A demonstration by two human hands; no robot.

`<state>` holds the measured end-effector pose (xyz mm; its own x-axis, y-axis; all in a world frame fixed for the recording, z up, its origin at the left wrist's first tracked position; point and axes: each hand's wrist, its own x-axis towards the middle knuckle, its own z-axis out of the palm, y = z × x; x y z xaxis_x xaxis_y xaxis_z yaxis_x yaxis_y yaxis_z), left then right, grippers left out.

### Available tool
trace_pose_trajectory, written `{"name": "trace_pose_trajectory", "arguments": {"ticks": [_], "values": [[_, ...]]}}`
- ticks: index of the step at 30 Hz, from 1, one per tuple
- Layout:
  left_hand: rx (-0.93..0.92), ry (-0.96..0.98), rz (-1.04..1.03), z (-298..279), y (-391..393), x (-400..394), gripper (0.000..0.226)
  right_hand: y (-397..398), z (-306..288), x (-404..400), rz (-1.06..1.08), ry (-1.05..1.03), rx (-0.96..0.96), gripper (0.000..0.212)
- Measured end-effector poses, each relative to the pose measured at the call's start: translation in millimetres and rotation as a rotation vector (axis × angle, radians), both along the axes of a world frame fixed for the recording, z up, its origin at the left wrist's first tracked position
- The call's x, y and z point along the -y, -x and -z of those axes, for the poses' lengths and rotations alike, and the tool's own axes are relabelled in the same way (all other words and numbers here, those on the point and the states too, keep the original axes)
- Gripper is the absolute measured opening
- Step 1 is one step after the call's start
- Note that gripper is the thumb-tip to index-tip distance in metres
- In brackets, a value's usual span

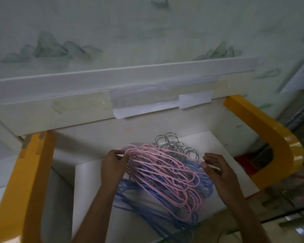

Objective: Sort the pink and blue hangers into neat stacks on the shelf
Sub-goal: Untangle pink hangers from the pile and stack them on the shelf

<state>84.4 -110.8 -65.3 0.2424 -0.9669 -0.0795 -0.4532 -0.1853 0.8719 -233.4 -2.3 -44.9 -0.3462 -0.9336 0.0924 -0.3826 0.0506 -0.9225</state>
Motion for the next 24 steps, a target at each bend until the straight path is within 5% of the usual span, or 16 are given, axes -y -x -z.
{"name": "trace_pose_trajectory", "arguments": {"ticks": [3,10,15,24], "values": [[-0.066,-0.040,0.048,-8.8,-0.5,1.2,0.008,1.5,-0.6,0.0,-0.003,-0.006,0.018,0.037],[-0.597,-0.162,0.041,-36.6,1.7,-20.8,0.016,1.6,-10.4,-0.1,-0.020,0.028,0.042,0.041],[-0.701,-0.178,0.176,-36.7,-5.4,-42.2,0.023,4.6,-13.4,-3.0,-0.034,0.048,0.052,0.043],[-0.805,-0.030,-0.058,-38.8,-6.2,-65.2,0.017,6.7,-16.3,-14.2,-0.063,0.088,0.041,0.034]]}}
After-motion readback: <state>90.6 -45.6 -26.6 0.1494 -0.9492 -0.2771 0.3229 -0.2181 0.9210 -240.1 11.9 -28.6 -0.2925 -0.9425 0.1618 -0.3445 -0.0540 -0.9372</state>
